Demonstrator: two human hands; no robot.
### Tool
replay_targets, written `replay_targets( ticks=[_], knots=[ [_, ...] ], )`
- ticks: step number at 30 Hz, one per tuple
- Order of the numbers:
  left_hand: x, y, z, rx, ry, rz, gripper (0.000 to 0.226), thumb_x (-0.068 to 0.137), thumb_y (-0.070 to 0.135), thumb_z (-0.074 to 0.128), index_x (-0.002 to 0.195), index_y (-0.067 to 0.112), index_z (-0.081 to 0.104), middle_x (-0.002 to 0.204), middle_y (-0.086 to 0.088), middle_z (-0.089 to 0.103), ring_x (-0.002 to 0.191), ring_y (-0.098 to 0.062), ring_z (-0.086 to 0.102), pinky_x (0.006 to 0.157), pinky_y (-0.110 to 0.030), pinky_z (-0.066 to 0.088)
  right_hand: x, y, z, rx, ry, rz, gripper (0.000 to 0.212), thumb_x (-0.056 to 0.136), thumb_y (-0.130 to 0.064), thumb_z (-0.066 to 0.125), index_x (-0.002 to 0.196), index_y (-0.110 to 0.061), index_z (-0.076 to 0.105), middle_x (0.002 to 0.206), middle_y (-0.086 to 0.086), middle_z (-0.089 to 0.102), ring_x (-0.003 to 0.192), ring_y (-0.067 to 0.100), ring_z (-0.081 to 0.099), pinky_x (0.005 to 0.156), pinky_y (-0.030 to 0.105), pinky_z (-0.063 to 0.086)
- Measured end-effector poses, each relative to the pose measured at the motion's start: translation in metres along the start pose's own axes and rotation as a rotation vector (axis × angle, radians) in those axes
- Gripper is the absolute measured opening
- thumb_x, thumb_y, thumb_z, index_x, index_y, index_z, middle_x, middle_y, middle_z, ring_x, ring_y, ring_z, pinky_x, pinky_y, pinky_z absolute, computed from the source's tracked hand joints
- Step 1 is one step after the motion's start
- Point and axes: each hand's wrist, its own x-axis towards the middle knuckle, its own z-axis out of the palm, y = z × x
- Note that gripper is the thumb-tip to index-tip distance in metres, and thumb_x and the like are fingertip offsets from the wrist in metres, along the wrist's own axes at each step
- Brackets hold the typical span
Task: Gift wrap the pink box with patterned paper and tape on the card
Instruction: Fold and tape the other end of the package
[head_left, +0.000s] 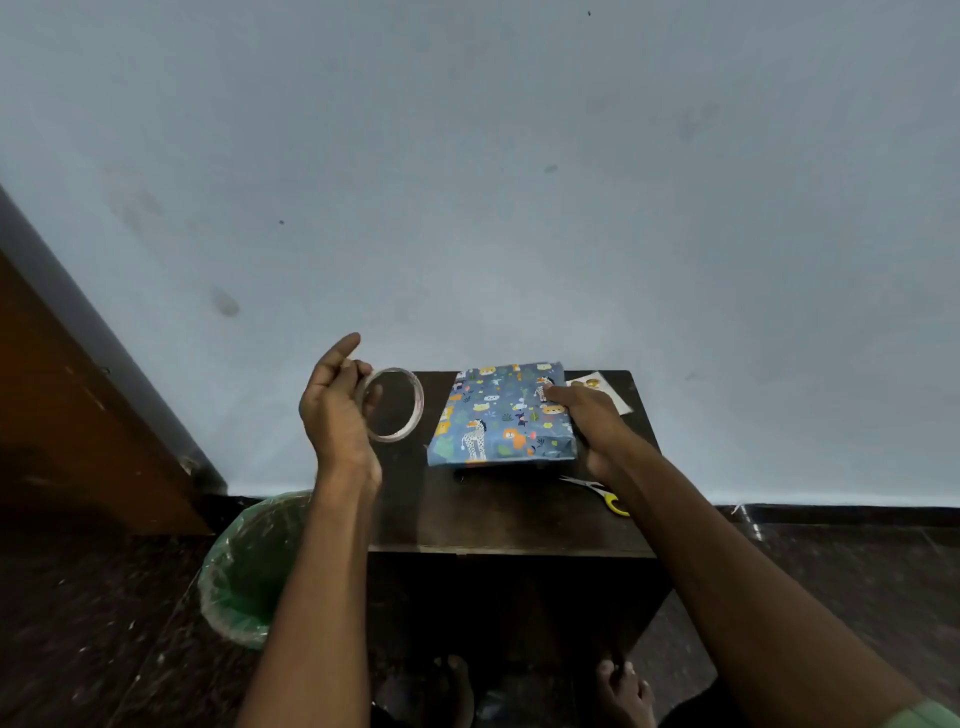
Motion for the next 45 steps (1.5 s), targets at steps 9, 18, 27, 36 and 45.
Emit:
replay_targets(
  ticks=[9, 18, 27, 36, 45],
  knots=[
    [-0.016, -0.022, -0.002, 0.632, -0.492, 0.117, 0.031, 0.106, 0.014, 0.059, 0.106, 0.035, 0.082, 0.107, 0.006, 0.074, 0.096, -0.011, 0.073, 0.079, -0.034, 0.058, -0.007, -0.013, -0.011, 0.113, 0.002, 0.105, 0.017, 0.097, -0.013, 0.060, 0.082, -0.009, 0.067, 0.063, 0.005, 0.072, 0.047, 0.014, 0.067, 0.043, 0.023, 0.054],
    [-0.021, -0.035, 0.010, 0.775, -0.598, 0.330, 0.025, 0.105, 0.034, 0.059, 0.115, 0.035, 0.083, 0.091, 0.016, 0.065, 0.100, -0.010, 0.061, 0.083, -0.019, 0.046, -0.012, -0.023, -0.005, 0.465, -0.097, 0.125, 0.034, 0.104, -0.023, 0.058, 0.116, 0.008, 0.063, 0.105, 0.023, 0.068, 0.077, 0.028, 0.077, 0.060, 0.026, 0.062],
    [-0.026, -0.056, 0.030, 0.825, -0.604, 0.506, 0.031, 0.097, 0.033, 0.073, 0.126, 0.027, 0.079, 0.092, 0.015, 0.064, 0.093, -0.011, 0.058, 0.076, -0.013, 0.042, -0.027, -0.001, 0.024, 0.279, -0.158, -0.058, 0.044, 0.108, -0.039, 0.049, 0.131, -0.006, 0.067, 0.125, 0.013, 0.074, 0.114, 0.032, 0.071, 0.101, 0.047, 0.056],
    [-0.031, -0.050, 0.036, 0.668, -0.423, 0.546, 0.027, 0.081, 0.039, 0.085, 0.104, 0.025, 0.087, 0.078, 0.014, 0.069, 0.083, -0.016, 0.065, 0.071, -0.031, 0.053, -0.038, -0.007, 0.038, -0.080, -0.170, -0.530, 0.024, 0.106, -0.021, 0.059, 0.126, -0.015, 0.070, 0.119, 0.008, 0.076, 0.115, 0.030, 0.071, 0.101, 0.052, 0.056],
    [-0.036, -0.042, 0.040, 0.596, -0.336, 0.543, 0.011, 0.082, 0.027, 0.092, 0.078, 0.026, 0.082, 0.072, 0.011, 0.071, 0.072, -0.015, 0.067, 0.069, -0.031, 0.053, -0.040, -0.025, 0.028, -0.421, -0.134, -0.774, 0.048, 0.082, 0.002, 0.079, 0.125, -0.019, 0.072, 0.118, -0.007, 0.075, 0.107, 0.013, 0.072, 0.096, 0.046, 0.059]
  ],
)
